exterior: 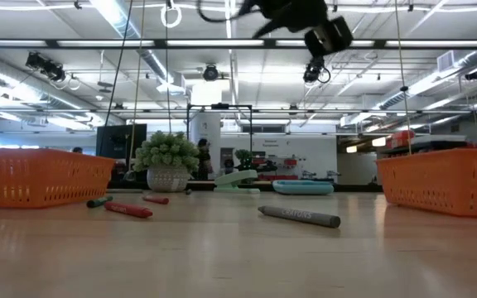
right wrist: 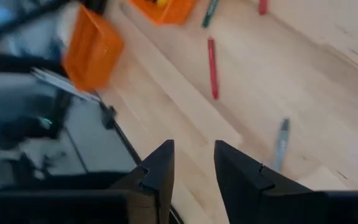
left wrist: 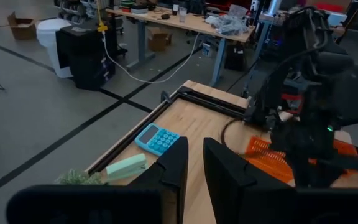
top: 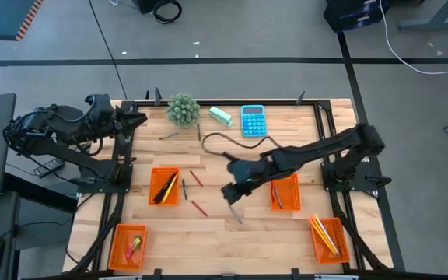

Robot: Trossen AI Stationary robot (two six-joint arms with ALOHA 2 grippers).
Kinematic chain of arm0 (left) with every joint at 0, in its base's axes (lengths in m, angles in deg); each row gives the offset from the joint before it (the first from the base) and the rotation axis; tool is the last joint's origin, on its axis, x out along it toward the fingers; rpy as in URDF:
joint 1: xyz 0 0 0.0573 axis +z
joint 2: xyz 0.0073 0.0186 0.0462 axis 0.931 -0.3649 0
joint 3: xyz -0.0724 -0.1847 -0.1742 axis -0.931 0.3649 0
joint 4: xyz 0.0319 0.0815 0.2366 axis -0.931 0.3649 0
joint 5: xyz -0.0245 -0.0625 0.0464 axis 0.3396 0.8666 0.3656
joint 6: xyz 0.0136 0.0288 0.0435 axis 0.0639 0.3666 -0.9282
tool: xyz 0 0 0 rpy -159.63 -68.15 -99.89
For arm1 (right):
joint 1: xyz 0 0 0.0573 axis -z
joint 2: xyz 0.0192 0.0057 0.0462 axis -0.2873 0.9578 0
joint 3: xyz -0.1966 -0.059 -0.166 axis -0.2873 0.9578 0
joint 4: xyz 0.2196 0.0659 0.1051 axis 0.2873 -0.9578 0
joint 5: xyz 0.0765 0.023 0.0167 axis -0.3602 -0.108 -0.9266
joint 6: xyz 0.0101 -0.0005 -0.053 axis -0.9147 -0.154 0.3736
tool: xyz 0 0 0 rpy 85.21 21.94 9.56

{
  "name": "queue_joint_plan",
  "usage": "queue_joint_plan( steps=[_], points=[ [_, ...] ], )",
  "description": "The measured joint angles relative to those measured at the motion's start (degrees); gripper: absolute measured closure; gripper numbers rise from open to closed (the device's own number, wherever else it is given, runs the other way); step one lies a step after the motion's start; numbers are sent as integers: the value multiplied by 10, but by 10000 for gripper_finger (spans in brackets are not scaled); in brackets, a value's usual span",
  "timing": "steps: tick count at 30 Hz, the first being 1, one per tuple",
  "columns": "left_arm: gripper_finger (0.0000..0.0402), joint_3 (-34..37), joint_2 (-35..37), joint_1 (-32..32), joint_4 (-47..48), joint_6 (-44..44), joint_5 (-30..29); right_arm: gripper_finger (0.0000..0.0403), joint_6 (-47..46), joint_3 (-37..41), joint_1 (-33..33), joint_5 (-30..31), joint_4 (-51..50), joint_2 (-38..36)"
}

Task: Sort crayons/erasers/pens/pencils in bins
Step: Put the bottom gray crayon into the top right orange basket

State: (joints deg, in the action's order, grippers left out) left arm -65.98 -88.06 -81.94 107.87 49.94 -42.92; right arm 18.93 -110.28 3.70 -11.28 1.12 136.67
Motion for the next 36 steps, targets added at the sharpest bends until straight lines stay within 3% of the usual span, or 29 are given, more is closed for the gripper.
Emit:
queue_joint_plan(
  steps=[7, 12, 27, 36],
  points=[
    [341, 0, 0, 0, 1, 14, 4, 283, 17, -193, 2, -15, -231, 129],
    [346, 0, -1, 0, 9, 15, 5, 261, -7, -237, 1, 9, -317, 182],
    [344, 0, -1, 0, 30, 15, 5, 240, 27, -234, 1, 0, -314, 272],
    [342, 0, -1, 0, 30, 15, 24, 240, 6, -234, -4, -63, -293, 315]
  ],
)
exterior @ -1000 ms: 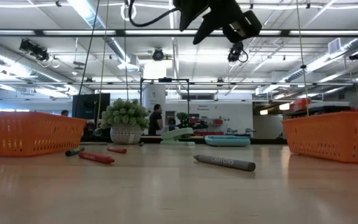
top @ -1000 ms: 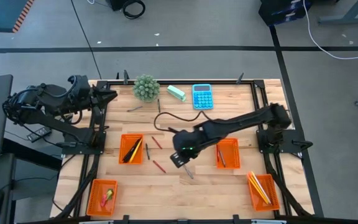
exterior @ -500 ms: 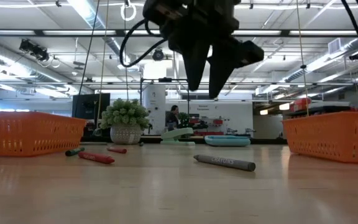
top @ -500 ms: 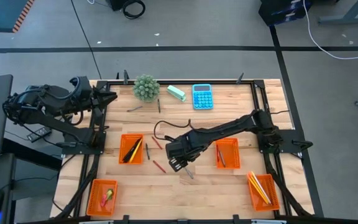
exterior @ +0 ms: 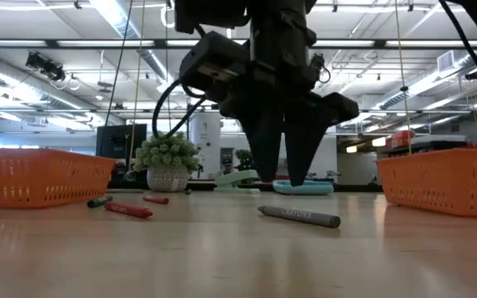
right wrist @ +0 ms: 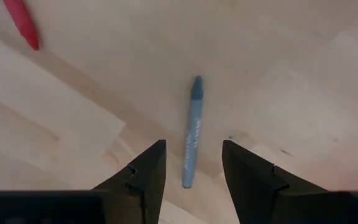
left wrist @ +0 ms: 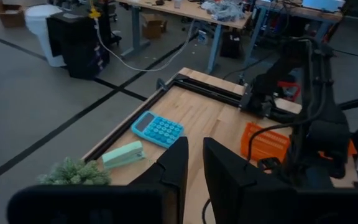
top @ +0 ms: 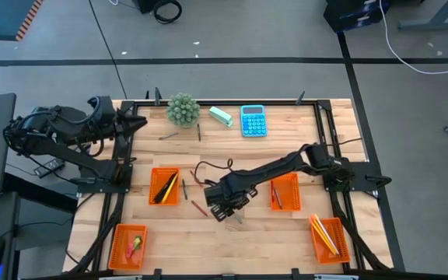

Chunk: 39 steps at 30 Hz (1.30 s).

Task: Sort crayons/erasers/pens/pencils in bins
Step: Put the bottom gray crayon into the top right orange basket

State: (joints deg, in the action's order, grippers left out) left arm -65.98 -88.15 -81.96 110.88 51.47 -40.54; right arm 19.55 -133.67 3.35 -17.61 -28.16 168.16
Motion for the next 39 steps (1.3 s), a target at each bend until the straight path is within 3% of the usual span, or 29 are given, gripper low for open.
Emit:
queue_joint_plan(
  steps=[22, 30, 39],
  points=[
    [342, 0, -39, 0, -26, 49, -1, 279, -13, 4, -12, 78, 26, 15],
    [351, 0, -70, 0, -60, 49, 1, 287, -6, 49, -14, 50, 48, 11],
    [342, 0, -91, 0, -86, 50, 20, 302, -4, 52, -18, 66, 43, 12]
  ],
)
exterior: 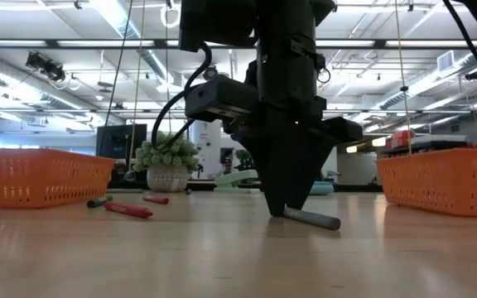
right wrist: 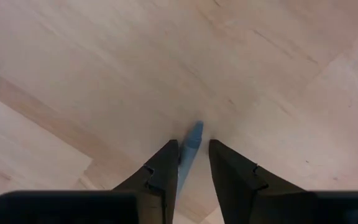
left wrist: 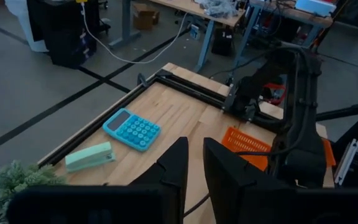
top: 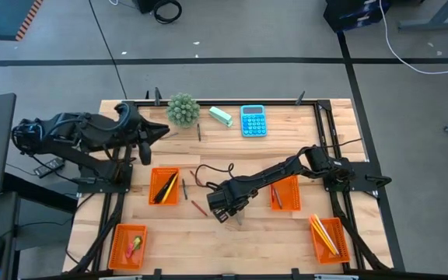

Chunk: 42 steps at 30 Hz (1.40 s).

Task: Sort crayons/erasers/pens/pencils in bins
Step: Put the bottom gray crayon into the top right orange basket

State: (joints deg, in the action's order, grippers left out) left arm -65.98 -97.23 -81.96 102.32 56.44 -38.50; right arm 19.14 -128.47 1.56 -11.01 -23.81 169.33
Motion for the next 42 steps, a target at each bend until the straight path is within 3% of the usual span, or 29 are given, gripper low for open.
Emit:
queue_joint_plan(
  steps=[13, 26, 32, 37, 42],
  points=[
    [348, 0, -1, 0, 1, 0, 2, 360, 9, 1, 0, 7, -6, -1],
    [349, 0, -1, 0, 4, -9, 1, 366, -23, 4, -2, 9, -52, -55],
    [348, 0, -1, 0, 6, -5, 2, 367, -60, 3, -5, 57, -93, -121],
    [342, 0, -1, 0, 7, -5, 9, 367, -80, 3, -4, 116, -193, -167],
    [347, 0, -1, 0, 12, -21, 9, 361, -110, 47, -1, 142, -212, -209]
  ],
)
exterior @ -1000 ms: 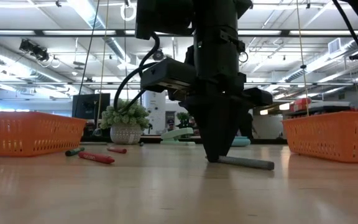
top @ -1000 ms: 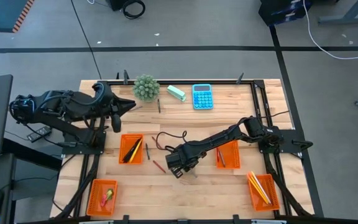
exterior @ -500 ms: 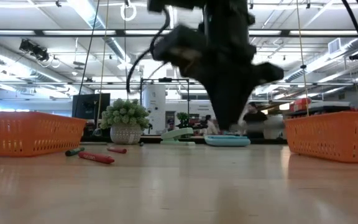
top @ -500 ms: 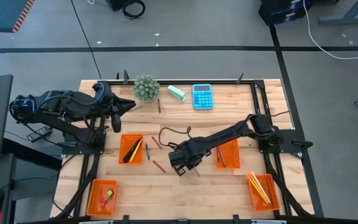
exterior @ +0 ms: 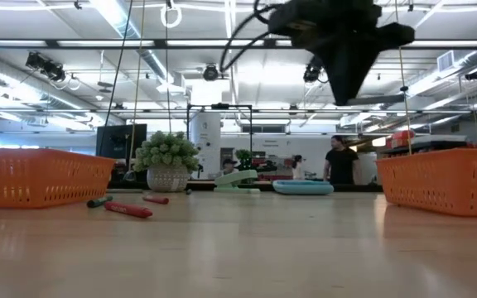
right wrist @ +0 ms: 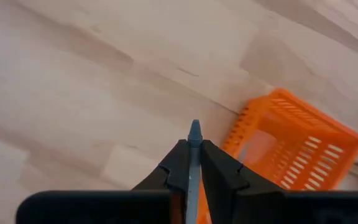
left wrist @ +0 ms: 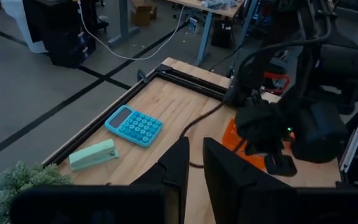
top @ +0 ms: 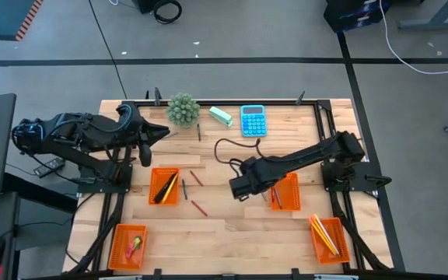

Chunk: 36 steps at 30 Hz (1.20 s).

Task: Sort crayons/erasers/pens/pencils in bins
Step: Put the bottom gray crayon into the top right orange basket

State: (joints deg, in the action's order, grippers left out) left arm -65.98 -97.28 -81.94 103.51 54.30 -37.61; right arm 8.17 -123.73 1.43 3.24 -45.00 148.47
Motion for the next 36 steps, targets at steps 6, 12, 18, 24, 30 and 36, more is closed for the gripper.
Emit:
queue_joint_plan(
  steps=[6, 12, 18, 24, 30, 36],
  points=[
    [350, 0, 1, 0, 7, 4, 3, 356, -73, 94, -9, -8, 4, -56],
    [343, 0, 2, 0, 18, 17, 8, 355, -151, 197, -28, -22, 37, -120],
    [342, 0, 2, 0, 18, 17, 8, 355, -191, 283, -41, -27, 82, -164],
    [346, 0, 2, 0, 18, 17, 7, 355, -132, 343, -40, -24, 164, -169],
    [338, 0, 1, 0, 18, 31, 19, 354, -113, 391, -40, -36, 179, -166],
    [344, 0, 1, 0, 18, 32, 43, 354, -125, 415, -40, -37, 209, -166]
  ],
)
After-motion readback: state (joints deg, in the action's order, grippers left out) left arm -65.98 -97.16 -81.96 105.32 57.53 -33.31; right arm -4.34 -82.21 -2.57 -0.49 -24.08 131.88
